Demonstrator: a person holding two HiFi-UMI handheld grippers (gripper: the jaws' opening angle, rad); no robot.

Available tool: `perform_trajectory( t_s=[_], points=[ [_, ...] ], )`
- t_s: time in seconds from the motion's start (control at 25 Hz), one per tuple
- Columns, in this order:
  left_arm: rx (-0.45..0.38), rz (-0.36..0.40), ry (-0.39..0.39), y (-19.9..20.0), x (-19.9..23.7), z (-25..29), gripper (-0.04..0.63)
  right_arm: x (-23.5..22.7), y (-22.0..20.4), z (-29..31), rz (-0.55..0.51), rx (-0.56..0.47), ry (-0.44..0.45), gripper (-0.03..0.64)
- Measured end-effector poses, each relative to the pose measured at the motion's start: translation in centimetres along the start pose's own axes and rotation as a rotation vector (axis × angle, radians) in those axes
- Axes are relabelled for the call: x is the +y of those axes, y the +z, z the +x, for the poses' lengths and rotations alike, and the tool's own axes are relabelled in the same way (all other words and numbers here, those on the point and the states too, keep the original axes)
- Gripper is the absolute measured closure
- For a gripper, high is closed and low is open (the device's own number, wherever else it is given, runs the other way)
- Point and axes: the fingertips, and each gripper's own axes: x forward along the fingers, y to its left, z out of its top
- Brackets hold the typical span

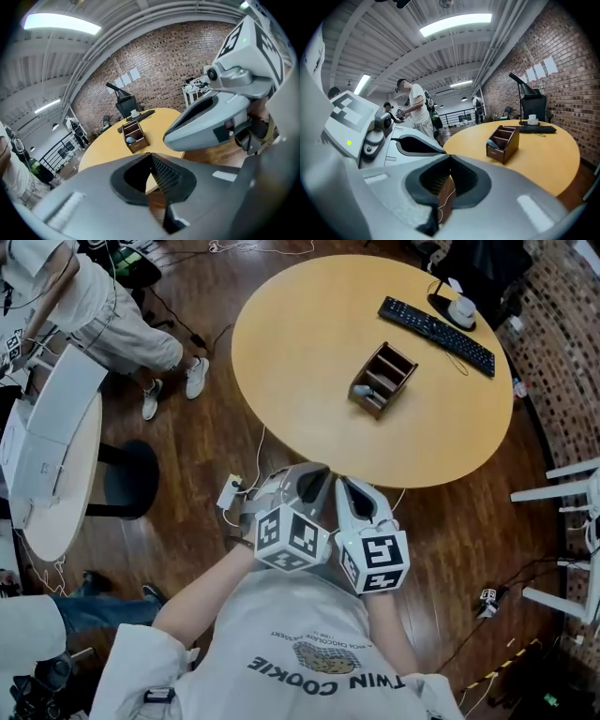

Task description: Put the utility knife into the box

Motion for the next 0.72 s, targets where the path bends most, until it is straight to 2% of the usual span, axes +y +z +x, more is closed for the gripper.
perform_trajectory(
  t_s=[0.4, 0.72],
  points=[
    [0.016, -0.207, 0.08, -5.6, 1.0, -7.0, 0.589, 7.9, -1.3, 1.5, -0.033, 0.036, 0.12, 0.618],
    [-0.026, -0.346, 0.132, -10.4, 0.6, -15.3, 0.589, 16.8, -3.1, 0.4, -0.058, 0.047, 0.167, 0.618]
  ],
)
